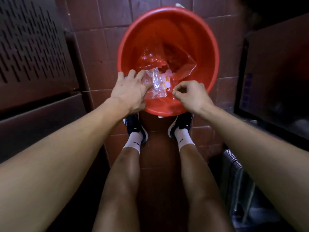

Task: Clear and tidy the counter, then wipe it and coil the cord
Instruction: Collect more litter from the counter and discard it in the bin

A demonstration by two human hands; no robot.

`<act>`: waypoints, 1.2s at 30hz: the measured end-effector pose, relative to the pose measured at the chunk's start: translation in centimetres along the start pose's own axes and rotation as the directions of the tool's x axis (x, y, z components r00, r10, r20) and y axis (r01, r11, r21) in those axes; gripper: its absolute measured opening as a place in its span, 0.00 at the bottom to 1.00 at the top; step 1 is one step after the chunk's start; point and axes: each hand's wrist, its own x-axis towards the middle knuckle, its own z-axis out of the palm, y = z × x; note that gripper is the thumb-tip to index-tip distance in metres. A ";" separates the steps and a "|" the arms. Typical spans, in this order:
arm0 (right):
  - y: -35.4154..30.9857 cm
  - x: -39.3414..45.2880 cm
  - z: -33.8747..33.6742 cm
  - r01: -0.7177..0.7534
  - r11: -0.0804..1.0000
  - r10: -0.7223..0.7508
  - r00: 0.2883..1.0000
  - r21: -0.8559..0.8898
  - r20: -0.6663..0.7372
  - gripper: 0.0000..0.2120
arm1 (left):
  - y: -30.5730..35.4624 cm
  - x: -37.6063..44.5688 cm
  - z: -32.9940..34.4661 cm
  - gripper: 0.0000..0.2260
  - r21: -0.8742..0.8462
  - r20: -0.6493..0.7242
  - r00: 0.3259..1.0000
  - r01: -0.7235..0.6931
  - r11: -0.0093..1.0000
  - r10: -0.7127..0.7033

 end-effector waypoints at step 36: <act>-1.0 4.0 2.9 -0.019 1.000 0.019 0.988 0.001 -0.156 0.09 | 0.6 0.2 3.4 0.22 -0.176 -0.029 0.999 -0.022 0.984 0.018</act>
